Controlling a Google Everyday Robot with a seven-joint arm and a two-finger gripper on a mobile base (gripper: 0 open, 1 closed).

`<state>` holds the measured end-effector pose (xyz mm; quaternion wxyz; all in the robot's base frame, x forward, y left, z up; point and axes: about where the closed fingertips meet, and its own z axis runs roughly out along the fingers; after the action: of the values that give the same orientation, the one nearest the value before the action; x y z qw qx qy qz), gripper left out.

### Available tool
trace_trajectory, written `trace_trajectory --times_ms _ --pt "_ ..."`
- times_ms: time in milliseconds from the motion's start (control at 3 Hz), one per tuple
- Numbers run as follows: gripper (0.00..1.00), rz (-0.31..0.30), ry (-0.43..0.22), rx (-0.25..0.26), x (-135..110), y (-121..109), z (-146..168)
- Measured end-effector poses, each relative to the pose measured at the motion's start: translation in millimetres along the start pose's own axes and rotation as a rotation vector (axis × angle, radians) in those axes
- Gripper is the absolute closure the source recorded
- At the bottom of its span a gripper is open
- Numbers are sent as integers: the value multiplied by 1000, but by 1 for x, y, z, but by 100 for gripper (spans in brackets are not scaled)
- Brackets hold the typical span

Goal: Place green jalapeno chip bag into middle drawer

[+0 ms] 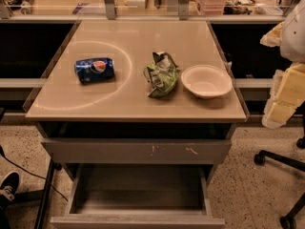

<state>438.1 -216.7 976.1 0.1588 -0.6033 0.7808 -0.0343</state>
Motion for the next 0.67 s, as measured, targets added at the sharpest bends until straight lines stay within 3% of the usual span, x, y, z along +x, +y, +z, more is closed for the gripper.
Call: trace_trajectory --times_ms 333,667 --pt "0 0 0 0 0 0 0" --pt "0 -15 -40 -5 -6 -9 6"
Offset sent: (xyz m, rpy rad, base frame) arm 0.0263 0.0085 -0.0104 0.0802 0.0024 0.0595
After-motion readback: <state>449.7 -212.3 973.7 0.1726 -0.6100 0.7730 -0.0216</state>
